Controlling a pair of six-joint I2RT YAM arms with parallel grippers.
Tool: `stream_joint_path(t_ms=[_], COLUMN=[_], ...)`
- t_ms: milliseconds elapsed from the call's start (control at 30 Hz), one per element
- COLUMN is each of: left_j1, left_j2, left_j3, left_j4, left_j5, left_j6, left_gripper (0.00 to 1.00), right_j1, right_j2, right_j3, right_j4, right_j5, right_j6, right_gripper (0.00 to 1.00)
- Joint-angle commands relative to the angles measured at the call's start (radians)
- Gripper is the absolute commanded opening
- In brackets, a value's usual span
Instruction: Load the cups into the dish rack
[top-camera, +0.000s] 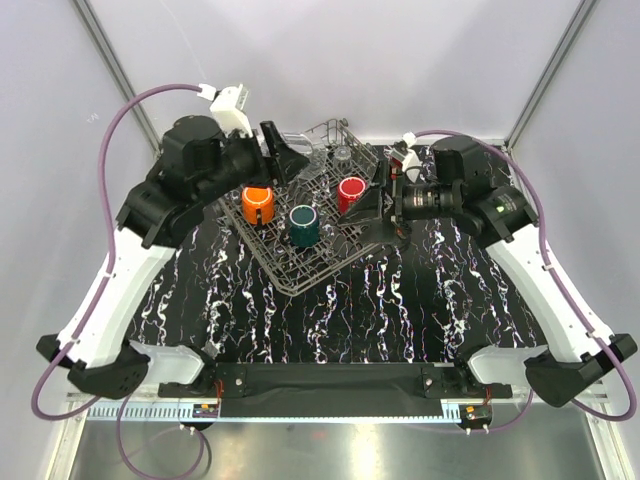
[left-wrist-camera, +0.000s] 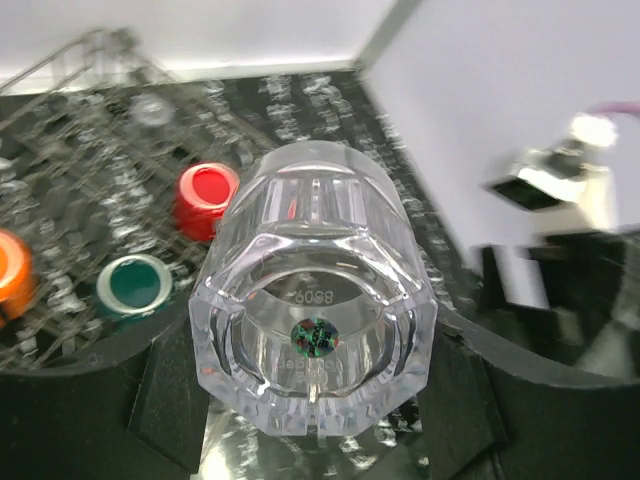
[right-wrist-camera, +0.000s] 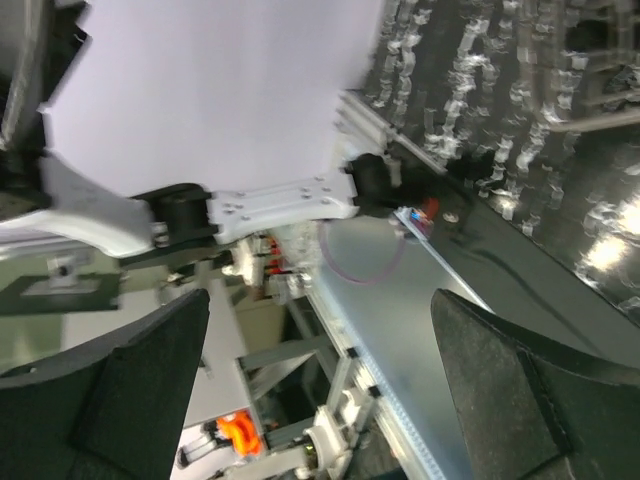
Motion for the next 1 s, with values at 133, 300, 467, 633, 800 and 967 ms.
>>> stream_joint_path(t_ms=[133, 300, 467, 633, 800, 967], left_j1=[0.015, 0.040, 0.077, 0.103, 0.118, 0.123], left_j2=[0.123, 0.217, 0.324, 0.429, 0.519, 0.590], left_j3=[0.055, 0.040, 0.057, 0.075, 0.086, 0.109], left_j4=[-0.059, -0.019, 0.026, 0.053, 0.082, 0.079], left_j5=[-0.183, -0.216, -0.201, -0.213, -0.241, -0.267], left_j6=[0.068, 0.053, 0.010, -0.005, 0.034, 0.054], left_gripper=[0.00, 0.00, 0.00, 0.00, 0.00, 0.00], right_j1=[0.007, 0.005, 0.005, 0.007, 0.005, 0.005], right_j2=[-0.019, -0.051, -0.079, -0.048, -0.021, -0.024], right_j3=[0.117, 0.086, 0.061, 0.116, 0.149, 0.156], right_j4=[-0.406, -0.506, -0.548, -0.630, -0.703, -0.739], right_j5=[0.199, 0.284, 0.314, 0.340, 0.362, 0.388], right_j6=[-0.255, -0.295, -0.344, -0.390, -0.418, -0.429], right_gripper=[1.00, 1.00, 1.00, 1.00, 1.00, 1.00])
